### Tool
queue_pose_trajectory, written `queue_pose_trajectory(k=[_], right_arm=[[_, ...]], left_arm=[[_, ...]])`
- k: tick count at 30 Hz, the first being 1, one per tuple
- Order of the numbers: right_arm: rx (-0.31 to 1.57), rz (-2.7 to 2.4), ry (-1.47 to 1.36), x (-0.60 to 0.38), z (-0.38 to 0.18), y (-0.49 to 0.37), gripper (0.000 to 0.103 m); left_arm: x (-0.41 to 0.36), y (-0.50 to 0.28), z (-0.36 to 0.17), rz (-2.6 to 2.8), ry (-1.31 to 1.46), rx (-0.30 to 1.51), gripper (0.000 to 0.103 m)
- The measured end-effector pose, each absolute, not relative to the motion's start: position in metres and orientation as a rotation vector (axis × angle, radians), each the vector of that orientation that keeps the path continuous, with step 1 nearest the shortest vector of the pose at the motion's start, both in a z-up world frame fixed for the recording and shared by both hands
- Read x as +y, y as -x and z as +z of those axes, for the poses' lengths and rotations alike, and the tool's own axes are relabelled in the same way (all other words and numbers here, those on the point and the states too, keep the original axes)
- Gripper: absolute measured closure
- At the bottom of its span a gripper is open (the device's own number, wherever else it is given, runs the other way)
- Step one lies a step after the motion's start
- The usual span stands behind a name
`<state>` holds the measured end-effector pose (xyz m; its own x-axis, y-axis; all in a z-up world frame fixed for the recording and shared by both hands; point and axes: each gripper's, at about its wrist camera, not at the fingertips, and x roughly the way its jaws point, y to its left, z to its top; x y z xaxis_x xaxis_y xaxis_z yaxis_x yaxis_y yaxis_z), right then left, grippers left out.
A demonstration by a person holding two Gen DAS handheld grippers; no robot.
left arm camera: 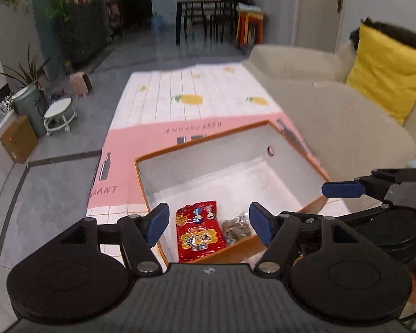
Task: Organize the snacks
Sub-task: 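Move both tools back over the remaining snack pile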
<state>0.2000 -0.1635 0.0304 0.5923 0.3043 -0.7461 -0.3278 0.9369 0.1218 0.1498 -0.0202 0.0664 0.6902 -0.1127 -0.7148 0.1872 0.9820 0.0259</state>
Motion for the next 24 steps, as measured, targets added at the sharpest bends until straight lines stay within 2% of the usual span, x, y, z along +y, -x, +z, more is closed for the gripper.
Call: queue_pose_trajectory(k=[9, 24], right_arm=[[0.725, 0.279, -0.018, -0.193, 0.035, -0.123, 0.033], [0.784, 0.185, -0.059, -0.217, -0.012, -0.042, 0.033]], left_arm=[[-0.02, -0.09, 0.052, -0.165, -0.083, 0.7, 0.022], [-0.017, -0.053, -0.009, -0.173, 0.033, 0.84, 0.022]])
